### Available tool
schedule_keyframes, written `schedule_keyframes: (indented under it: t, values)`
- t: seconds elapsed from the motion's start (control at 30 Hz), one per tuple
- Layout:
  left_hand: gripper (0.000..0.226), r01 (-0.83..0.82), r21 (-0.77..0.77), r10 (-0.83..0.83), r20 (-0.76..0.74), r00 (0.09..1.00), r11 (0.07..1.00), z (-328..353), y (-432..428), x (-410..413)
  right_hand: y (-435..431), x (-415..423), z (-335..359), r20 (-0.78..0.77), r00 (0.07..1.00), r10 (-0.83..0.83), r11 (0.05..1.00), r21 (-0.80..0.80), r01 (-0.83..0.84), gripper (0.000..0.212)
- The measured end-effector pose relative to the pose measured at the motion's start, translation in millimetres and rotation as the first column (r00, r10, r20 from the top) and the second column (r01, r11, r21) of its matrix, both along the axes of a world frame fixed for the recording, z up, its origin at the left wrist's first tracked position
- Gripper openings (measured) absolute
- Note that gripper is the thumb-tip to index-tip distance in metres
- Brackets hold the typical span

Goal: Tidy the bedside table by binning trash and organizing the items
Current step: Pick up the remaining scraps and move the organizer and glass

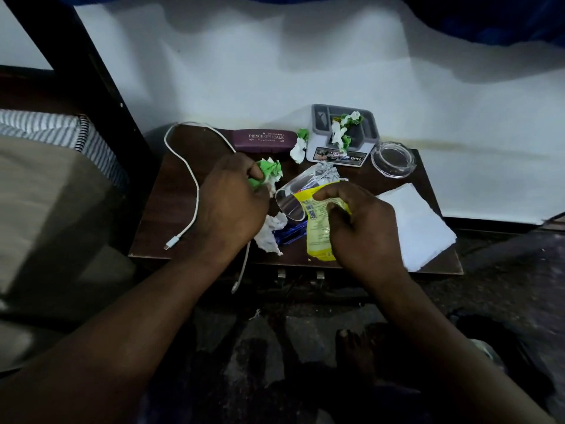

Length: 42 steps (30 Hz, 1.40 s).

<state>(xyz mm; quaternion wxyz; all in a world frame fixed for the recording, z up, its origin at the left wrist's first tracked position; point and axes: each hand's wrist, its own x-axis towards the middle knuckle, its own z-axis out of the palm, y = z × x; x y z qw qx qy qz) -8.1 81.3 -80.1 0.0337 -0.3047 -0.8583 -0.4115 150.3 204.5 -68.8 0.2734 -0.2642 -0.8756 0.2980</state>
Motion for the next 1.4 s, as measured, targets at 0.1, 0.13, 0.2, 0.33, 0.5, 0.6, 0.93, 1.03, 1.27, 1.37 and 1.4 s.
schedule_keyframes:
  t: [0.1, 0.13, 0.2, 0.33, 0.5, 0.6, 0.93, 1.03, 1.27, 1.37, 1.4]
  values:
    - [0.018, -0.070, 0.081, 0.060, 0.121, 0.991, 0.994, 4.4, 1.2, -4.4, -1.8, -0.1, 0.2, 0.018, 1.000, 0.021, 0.999, -0.028, -0.021, 0.043]
    - [0.022, -0.083, 0.088, 0.068, 0.170, 0.983, 0.993, 4.9, 1.2, -7.0, -2.8, -0.2, 1.0, 0.012, 0.999, 0.036, 0.999, -0.031, -0.036, 0.047]
    - [0.034, -0.109, 0.101, 0.079, 0.263, 0.961, 0.989, 5.7, 1.0, -12.3, -3.1, -0.6, 2.4, -0.007, 0.998, 0.059, 0.998, -0.025, -0.059, 0.052]
    - [0.042, -0.067, 0.115, 0.031, 0.293, 0.956, 0.991, 5.4, -1.1, -20.3, -4.5, -4.8, 0.9, -0.018, 0.996, 0.087, 0.996, -0.021, -0.087, 0.046]
    - [0.046, -0.051, 0.126, 0.002, 0.362, 0.932, 0.991, 5.6, -7.7, -22.5, -15.8, -16.3, 7.5, -0.038, 0.998, 0.043, 0.973, -0.225, -0.050, 0.033]
    - [0.041, 0.016, 0.123, -0.057, 0.346, 0.937, 0.992, 11.1, -12.0, -15.8, -25.2, -25.7, 11.6, 0.003, 0.998, 0.069, 0.954, -0.292, -0.065, 0.028]
    - [0.018, 0.053, -0.188, 0.012, 0.326, 0.945, 0.981, 11.6, -25.5, -39.7, -38.4, -45.6, -6.4, 0.392, 0.907, 0.154, 0.984, -0.144, -0.105, 0.016]
    - [0.025, 0.159, -0.311, -0.067, 0.289, 0.955, 0.937, 4.0, -31.8, -47.9, -41.6, -48.0, -10.0, 0.438, 0.873, 0.215, 0.976, -0.072, -0.204, 0.025]
    - [0.041, 0.362, -0.537, -0.217, 0.316, 0.924, 0.762, -24.2, -41.0, -47.1, -52.2, -55.0, -8.4, 0.488, 0.824, 0.287, 0.955, -0.082, -0.284, 0.041]
    - [0.046, 0.415, -0.624, -0.296, 0.291, 0.910, 0.663, -25.0, -40.3, -42.1, -50.7, -54.1, -9.1, 0.477, 0.830, 0.290, 0.954, -0.082, -0.287, 0.039]
    - [0.049, 0.401, -0.643, -0.296, 0.272, 0.916, 0.653, -26.1, -40.4, -41.4, -49.9, -53.5, -10.0, 0.477, 0.830, 0.290, 0.955, -0.079, -0.287, 0.037]
